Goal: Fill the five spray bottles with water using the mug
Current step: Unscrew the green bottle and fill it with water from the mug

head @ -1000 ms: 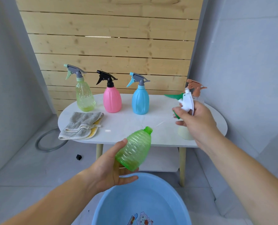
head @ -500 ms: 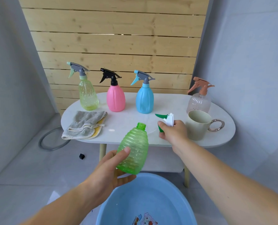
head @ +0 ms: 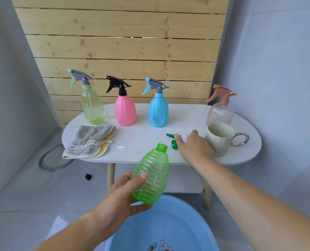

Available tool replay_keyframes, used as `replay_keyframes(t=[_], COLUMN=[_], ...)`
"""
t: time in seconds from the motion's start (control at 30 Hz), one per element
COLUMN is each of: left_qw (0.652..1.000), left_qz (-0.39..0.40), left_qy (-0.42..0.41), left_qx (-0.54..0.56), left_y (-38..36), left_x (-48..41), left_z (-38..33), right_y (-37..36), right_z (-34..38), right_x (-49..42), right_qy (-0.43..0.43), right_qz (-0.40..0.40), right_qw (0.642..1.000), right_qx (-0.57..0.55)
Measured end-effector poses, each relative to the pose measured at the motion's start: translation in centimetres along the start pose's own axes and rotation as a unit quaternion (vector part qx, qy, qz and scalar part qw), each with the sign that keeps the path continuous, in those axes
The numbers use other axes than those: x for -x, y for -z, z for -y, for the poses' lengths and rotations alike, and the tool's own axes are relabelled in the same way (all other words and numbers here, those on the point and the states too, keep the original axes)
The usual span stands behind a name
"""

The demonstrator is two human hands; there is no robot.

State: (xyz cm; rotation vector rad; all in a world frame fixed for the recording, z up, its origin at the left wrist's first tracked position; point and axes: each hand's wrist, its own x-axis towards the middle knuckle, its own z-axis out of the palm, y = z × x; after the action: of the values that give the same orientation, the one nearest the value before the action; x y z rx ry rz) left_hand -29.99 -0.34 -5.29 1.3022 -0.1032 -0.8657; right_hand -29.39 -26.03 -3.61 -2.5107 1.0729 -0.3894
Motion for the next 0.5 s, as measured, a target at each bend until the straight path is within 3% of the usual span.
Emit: replay_keyframes(t=[0.13,0.33,0.4,0.5], left_qw=[1.0,0.997,0.995,0.992], left_qz=[0.011,0.064,0.084,0.108], left_qy=[-0.01,-0.026,-0.028,-0.033], left_qx=[0.009,-0.03,-0.043,-0.06], left_y=[-0.5,-3.2,-4.1,-5.4], left_x=[-0.4,-0.7,-0.7,-0.7], left_z=[-0.3,-0.6,-0.6,-0.8], right_y=[2.7,8.3,9.1,9.7], right_z=[0.2,-3.2,-5.6,-9.4], right_x=[1.3,0.8,-0.3,-1.8], right_qy=[0.061,0.097,0.088,0.008], right_qz=[-0.043,-0.186,-0.186,-0.101], right_qw=[0.994,0.973,0.975,0.994], right_qx=[0.081,-0.095,-0.085,-0.051])
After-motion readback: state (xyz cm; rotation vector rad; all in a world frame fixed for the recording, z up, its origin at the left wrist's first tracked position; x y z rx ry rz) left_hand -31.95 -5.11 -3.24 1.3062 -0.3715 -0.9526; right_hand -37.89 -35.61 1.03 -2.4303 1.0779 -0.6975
